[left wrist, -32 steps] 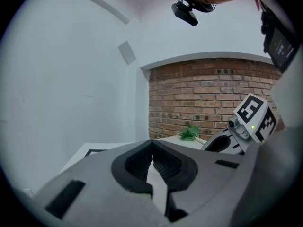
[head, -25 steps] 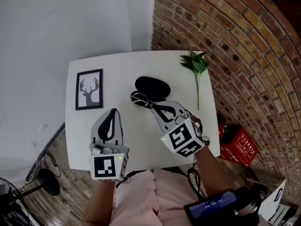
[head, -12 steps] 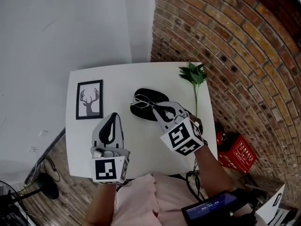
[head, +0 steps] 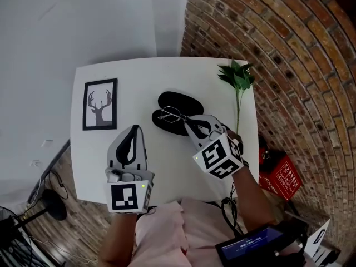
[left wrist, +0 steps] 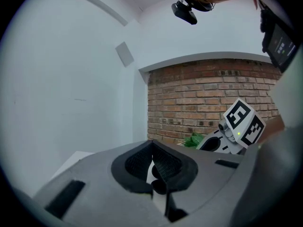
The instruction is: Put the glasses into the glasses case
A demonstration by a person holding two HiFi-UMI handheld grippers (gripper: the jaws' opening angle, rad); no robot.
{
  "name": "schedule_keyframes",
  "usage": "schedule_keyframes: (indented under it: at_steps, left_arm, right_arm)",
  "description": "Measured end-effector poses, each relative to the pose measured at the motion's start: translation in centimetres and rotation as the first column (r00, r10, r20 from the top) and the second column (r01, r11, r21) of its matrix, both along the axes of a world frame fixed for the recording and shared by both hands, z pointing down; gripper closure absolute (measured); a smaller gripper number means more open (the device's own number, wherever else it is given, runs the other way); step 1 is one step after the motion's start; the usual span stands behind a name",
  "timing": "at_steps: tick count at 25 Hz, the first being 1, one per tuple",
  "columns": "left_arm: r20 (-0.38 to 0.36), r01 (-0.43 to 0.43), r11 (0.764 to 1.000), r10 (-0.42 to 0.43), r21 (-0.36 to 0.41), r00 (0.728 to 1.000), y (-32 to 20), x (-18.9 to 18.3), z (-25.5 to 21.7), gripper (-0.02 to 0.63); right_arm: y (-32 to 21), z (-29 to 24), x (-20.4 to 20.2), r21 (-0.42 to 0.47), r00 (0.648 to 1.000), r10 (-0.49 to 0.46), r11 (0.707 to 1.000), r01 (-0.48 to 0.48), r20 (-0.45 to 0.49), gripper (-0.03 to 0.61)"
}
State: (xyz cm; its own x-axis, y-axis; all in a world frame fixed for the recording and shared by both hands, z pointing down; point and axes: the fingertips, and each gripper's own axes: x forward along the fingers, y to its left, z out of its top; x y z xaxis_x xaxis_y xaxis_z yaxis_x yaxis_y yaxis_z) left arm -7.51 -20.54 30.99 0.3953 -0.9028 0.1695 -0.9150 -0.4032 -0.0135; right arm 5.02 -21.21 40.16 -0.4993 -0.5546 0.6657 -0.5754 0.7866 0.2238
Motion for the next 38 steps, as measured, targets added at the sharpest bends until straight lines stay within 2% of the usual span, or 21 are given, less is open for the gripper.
schedule_keyframes:
  at_steps: [10,19,28,38]
  left_arm:
    - [-0.009,0.036,0.993,-0.038,-0.117,0.999,-0.4,0.4,3.7,0.609]
    - [0.036,0.064,0.989,-0.059,-0.132,0.998,-1.6,-0.7,5.2,0.609]
    - [0.030,0.070,0.985,-0.066,-0.159,0.997,-2.2,-1.0,6.3,0.609]
    - [0.015,0.056,0.988,-0.054,-0.141,0.998,-2.9,-1.1,6.4,0.609]
  right_arm:
    - [-0.3,4.3,-0.1,-0.084,0.999,-0.037,0.996,0.037,-0.007,0.561]
    - [-0.6,6.4,-0.8,-0.142,0.998,-0.057,0.988,0.057,0.006,0.560]
    - [-0.5,8.0,-1.4,-0.184,0.997,-0.076,0.980,0.075,0.004,0.560]
    - [-0.2,9.1,-1.6,-0.243,0.996,-0.086,0.966,0.086,0.010,0.560]
